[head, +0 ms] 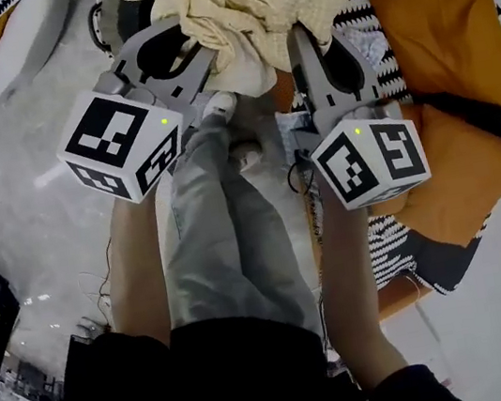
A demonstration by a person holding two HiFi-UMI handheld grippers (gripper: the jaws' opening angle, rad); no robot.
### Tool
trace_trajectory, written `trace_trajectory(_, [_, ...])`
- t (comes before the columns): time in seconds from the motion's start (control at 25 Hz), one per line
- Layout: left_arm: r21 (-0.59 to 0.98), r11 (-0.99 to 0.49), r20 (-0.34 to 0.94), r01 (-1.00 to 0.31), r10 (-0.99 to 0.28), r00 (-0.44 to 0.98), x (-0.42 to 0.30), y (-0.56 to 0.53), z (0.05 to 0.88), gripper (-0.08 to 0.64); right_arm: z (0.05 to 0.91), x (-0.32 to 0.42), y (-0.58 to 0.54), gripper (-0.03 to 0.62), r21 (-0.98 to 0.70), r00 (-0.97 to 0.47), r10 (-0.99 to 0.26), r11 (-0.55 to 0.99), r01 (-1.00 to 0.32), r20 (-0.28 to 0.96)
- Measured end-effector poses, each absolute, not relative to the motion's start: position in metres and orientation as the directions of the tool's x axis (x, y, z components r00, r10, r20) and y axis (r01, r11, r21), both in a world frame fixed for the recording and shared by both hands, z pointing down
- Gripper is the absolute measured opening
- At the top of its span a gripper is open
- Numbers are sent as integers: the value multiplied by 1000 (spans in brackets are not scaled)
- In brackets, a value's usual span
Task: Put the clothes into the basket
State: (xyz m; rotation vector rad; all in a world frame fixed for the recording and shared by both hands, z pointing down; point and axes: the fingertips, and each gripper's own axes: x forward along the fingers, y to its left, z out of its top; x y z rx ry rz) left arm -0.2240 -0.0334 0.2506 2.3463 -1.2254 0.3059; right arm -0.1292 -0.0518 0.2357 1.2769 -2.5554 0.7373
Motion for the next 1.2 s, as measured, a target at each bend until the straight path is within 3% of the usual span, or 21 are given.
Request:
trace_trajectory(0.24, [238, -343, 414, -909, -811, 414, -321, -20, 235, 78, 222, -230, -53, 67, -355, -727, -604, 635, -687, 326])
trace_trajectory(0.44, [186, -278, 503, -942, -796, 335, -349, -19, 261, 78, 248, -259, -50, 69, -375, -748, -559, 648, -663, 358])
trace_trajectory(0.68, [193, -248, 607, -949, -730, 315, -347, -27, 312, 85, 295, -257, -53, 81, -436, -743, -515, 602, -669, 428])
trace_trajectory(0.72, [180, -239, 649, -954, -700, 297, -348, -26, 329, 110, 307, -256, -52, 137, -445, -736, -495, 588, -675, 463])
trace_trajectory(0.76, [162, -224, 692, -961, -668, 272, -350, -26, 346, 138, 319, -253, -52, 235, -443, -725, -477, 579, -684, 496])
trace_trajectory(0.96, [137, -179, 788, -974, -576, 216, -352, -18, 401, 163, 362, -220, -52, 241, -416, -651, -482, 511, -753, 586])
trace_trajectory(1.2, [230, -131, 754, -964, -603, 261, -321, -22, 403, 163, 385, -162, -43, 241, -443, -587, -507, 386, -809, 631])
